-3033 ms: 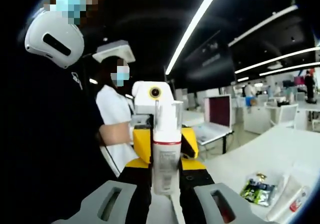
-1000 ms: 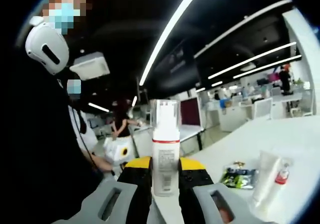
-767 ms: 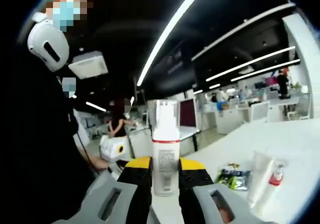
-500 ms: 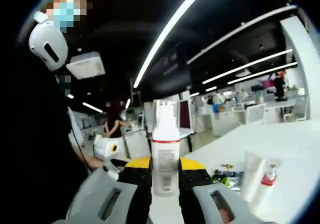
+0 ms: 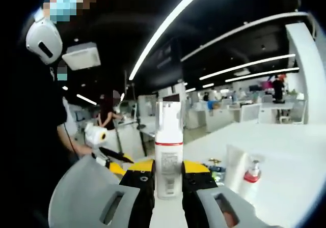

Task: Arrange the skincare products in the storage area until every visible bottle or jar stands upright without overlapping.

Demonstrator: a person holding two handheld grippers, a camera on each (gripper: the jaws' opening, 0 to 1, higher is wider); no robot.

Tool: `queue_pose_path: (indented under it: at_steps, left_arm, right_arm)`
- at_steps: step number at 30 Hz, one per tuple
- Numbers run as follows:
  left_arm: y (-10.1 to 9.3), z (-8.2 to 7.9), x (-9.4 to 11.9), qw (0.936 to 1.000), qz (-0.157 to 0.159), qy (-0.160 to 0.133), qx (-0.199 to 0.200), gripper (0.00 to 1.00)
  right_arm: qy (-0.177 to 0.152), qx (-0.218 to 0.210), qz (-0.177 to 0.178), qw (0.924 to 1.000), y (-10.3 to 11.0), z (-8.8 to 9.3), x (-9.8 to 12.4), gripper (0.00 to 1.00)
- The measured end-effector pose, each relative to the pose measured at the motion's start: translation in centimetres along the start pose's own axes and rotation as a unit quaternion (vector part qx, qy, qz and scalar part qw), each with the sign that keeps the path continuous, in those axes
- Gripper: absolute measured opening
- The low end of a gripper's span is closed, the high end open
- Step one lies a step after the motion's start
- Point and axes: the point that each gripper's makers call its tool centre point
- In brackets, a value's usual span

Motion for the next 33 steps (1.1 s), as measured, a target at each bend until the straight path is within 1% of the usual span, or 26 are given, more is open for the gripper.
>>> queue_pose_path:
  at_steps: [4, 7, 9, 11, 12, 14, 17, 22, 26, 29, 31, 33]
  left_arm:
    - [-0.3, -0.1, -0.1, 1.0, -0.001, 0.001, 0.003, 0.46]
    - [-0.1, -0.2, 0.0, 0.9999, -0.01, 0.001, 0.007, 0.46]
    - [0.0, 0.1, 0.1, 0.9998, -0.018, 0.008, 0.011, 0.47]
    - [0.2, 0.5, 0.2, 0.9993, -0.025, 0.022, 0.015, 0.48]
    - [0.4, 0.8, 0.3, 0.9989, -0.031, 0.031, 0.017, 0.48]
    - [0.4, 0.7, 0.2, 0.9989, -0.032, 0.03, 0.016, 0.47]
    - [0.2, 0.6, 0.2, 0.999, -0.03, 0.028, 0.015, 0.47]
    - [0.4, 0.4, 0.3, 0.9988, -0.038, 0.025, 0.017, 0.48]
    - [0.8, 0.4, 0.3, 0.9983, -0.049, 0.021, 0.02, 0.48]
    - [1.0, 0.5, 0.4, 0.9979, -0.054, 0.026, 0.023, 0.49]
    - [1.0, 0.7, 0.4, 0.9978, -0.055, 0.03, 0.023, 0.49]
    - [1.1, 0.8, 0.4, 0.9975, -0.056, 0.035, 0.024, 0.5]
  right_arm:
    - [0.003, -0.002, 0.011, 0.9999, -1.7, 0.3, 1.0, 0.11]
    - [0.007, -0.007, 0.016, 0.9998, -3.1, 0.7, 1.2, 0.11]
    - [0.007, -0.008, 0.019, 0.9998, -4.1, 1.1, 1.1, 0.11]
    - [0.006, -0.007, 0.024, 0.9997, -5.0, 1.5, 1.0, 0.11]
    - [0.005, -0.003, 0.02, 0.9998, -5.2, 1.6, 0.9, 0.11]
    - [0.007, -0.001, 0.014, 0.9999, -5.4, 2.0, 0.8, 0.11]
    - [0.029, 0.013, 0.003, 0.9995, -6.1, 3.5, 1.0, 0.11]
    - [0.036, 0.025, -0.015, 0.9989, -6.8, 5.0, 0.9, 0.11]
    - [0.036, 0.037, -0.011, 0.9986, -8.2, 6.4, 0.7, 0.11]
    - [0.04, 0.044, -0.018, 0.9981, -8.7, 7.6, 0.6, 0.11]
    - [0.051, 0.055, -0.03, 0.9967, -8.8, 8.6, 0.6, 0.11]
    - [0.056, 0.054, -0.037, 0.9963, -9.1, 9.5, 0.5, 0.11]
Point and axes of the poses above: the point that each gripper's makers call its tool centre point, and the gripper's own axes: x roughly backward along the fingers, y roughly to its left, z roughly out of its underside, and after that the axes turned 13 degrees about -y, right-handed
